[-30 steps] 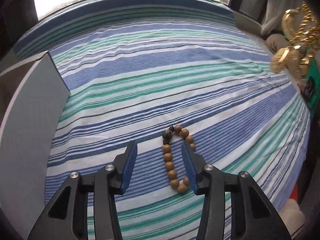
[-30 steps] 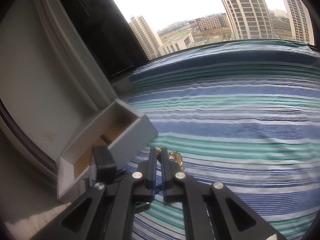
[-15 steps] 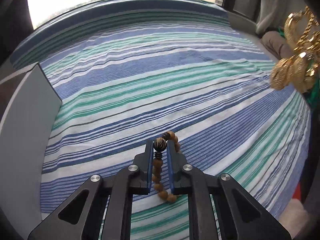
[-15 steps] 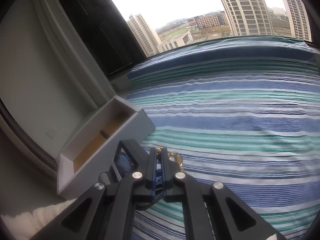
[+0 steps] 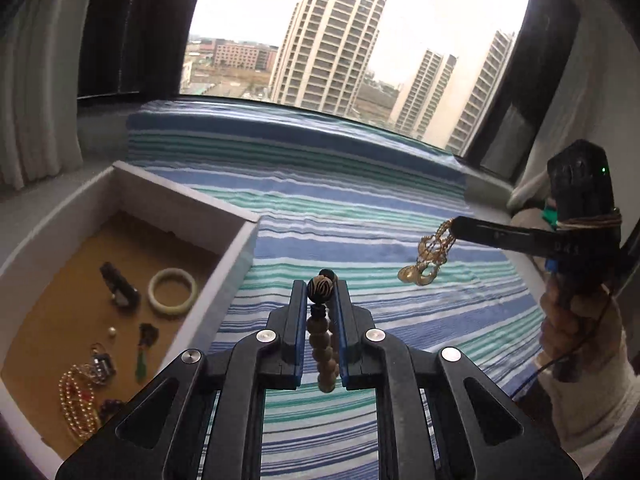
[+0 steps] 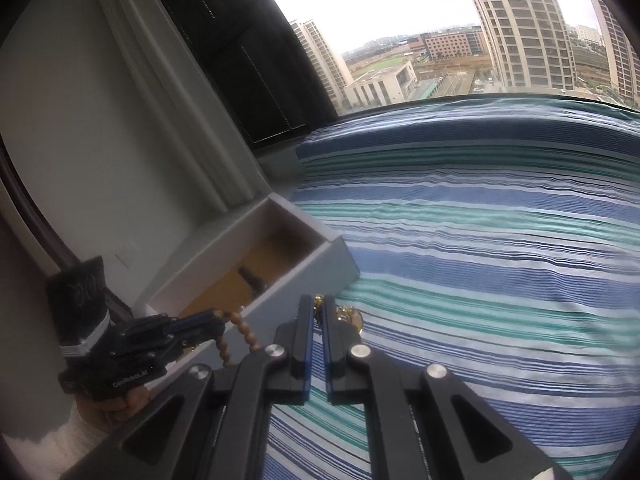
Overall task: Organize jewelry
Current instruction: 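Lower bracelet and keychain into the white box and open both grippers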
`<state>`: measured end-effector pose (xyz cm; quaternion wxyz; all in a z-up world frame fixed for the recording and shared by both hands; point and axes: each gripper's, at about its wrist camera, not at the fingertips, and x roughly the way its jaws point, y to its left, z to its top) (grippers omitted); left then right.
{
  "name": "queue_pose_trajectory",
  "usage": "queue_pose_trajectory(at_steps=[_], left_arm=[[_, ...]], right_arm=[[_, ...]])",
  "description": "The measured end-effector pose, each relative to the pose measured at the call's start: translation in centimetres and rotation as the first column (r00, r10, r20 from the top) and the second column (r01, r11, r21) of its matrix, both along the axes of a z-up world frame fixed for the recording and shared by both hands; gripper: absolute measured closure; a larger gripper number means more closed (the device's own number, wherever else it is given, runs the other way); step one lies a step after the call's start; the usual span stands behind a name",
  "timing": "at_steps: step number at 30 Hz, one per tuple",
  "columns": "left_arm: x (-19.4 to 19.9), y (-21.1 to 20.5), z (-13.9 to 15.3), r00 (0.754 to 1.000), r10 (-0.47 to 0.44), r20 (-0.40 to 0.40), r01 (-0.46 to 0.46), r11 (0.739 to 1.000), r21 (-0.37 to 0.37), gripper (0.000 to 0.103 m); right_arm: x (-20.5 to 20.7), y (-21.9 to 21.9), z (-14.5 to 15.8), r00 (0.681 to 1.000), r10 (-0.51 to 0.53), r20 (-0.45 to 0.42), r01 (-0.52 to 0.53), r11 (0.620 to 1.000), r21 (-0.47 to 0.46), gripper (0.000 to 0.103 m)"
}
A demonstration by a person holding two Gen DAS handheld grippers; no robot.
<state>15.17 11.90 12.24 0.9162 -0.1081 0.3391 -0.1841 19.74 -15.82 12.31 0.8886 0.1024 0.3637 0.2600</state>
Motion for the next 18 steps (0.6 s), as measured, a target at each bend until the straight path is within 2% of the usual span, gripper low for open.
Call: queue_pose_trajectory(at_steps=[3,7,10,14,18], left_arm=[[-0.6,4.6,0.8,0.994,0.113,0.014,-0.113,0.993,0.046,0.092],[-0.6,10.4,-0.5,0.971,0.240,-0.017,-0.238,0.968,0.081,0.092],[-0.4,14.2,-2.6,0.941,0.337,-0.042,-0.330,0.936,0.119,0.092],[-0.7,19.1,-6.4,0.894,0.433,-0.113,-0.420,0.899,0.119,0.092],[-0.5,22.7,-10.3,0.845,0.499,-0.194,-0.481,0.867,0.132,0.092]], right_arm=[[2.0,3.7,0.5,0.997,0.071,-0.009,-0.071,0.997,0.017,0.099],[5.1,9.0,-0.1,0.987,0.154,-0.040,-0.152,0.987,0.046,0.099],[7.6,13.2,-1.4,0.974,0.214,-0.075,-0.210,0.976,0.051,0.099],[10.3,18.9,-4.4,0.945,0.295,-0.143,-0.295,0.955,0.021,0.099],[11.5,24.1,-7.6,0.916,0.345,-0.205,-0.362,0.931,-0.046,0.099]])
